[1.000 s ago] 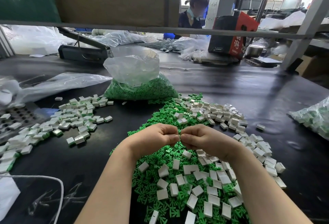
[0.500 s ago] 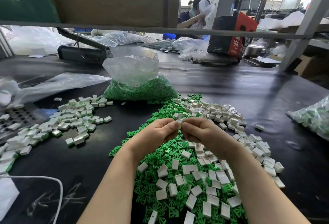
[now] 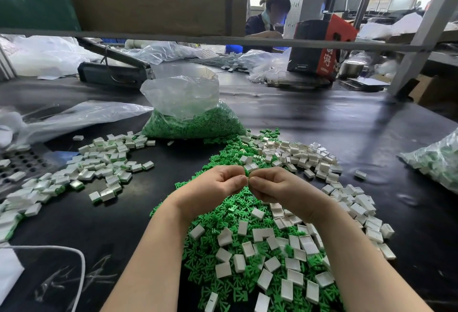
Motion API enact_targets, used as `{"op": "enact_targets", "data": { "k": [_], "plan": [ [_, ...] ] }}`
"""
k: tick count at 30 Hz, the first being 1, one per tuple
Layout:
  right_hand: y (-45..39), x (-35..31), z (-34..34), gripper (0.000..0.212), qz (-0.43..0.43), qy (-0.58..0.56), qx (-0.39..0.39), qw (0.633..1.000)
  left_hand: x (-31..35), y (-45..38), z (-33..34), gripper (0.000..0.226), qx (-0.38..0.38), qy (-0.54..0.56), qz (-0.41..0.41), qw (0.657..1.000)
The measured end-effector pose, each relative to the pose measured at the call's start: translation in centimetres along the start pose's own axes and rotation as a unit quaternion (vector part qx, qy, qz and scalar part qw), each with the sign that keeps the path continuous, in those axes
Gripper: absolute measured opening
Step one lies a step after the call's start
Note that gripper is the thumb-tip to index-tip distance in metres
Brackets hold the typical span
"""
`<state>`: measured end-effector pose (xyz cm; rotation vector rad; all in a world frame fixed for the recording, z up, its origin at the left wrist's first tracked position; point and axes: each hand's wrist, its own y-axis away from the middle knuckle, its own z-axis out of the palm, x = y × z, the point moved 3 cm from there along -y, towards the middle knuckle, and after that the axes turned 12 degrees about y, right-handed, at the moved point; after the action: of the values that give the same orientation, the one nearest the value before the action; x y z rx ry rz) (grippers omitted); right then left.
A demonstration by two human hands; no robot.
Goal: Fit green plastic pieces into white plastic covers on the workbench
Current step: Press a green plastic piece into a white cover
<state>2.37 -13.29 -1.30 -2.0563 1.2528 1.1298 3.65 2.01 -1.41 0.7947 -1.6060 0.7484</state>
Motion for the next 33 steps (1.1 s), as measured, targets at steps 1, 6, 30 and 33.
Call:
{"op": "enact_targets", "data": {
  "k": [1,6,30,33],
  "plan": [
    [-0.01,-0.06,0.04,0.031,-0.002,0.000,-0.001,1.000,0.10,0.09,-0.03,0.027,-0.002,-0.008,0.003,1.000],
    [0.05,-0.13,-0.01,0.032,-0.015,0.021,0.001,1.000,0.15,0.25,-0.11,0.021,-0.008,-0.015,0.006,1.000],
    [-0.54,0.30,0.50,0.028,0.007,0.023,0.042,0.999,-0.13,0.12,-0.38,0.028,0.031,-0.011,-0.013,0.999],
    [-0.70,0.10,0.66,0.029,-0.001,0.014,0.074,0.997,-0.21,0.07,-0.57,0.027,0.050,-0.013,0.000,0.999]
  ]
}}
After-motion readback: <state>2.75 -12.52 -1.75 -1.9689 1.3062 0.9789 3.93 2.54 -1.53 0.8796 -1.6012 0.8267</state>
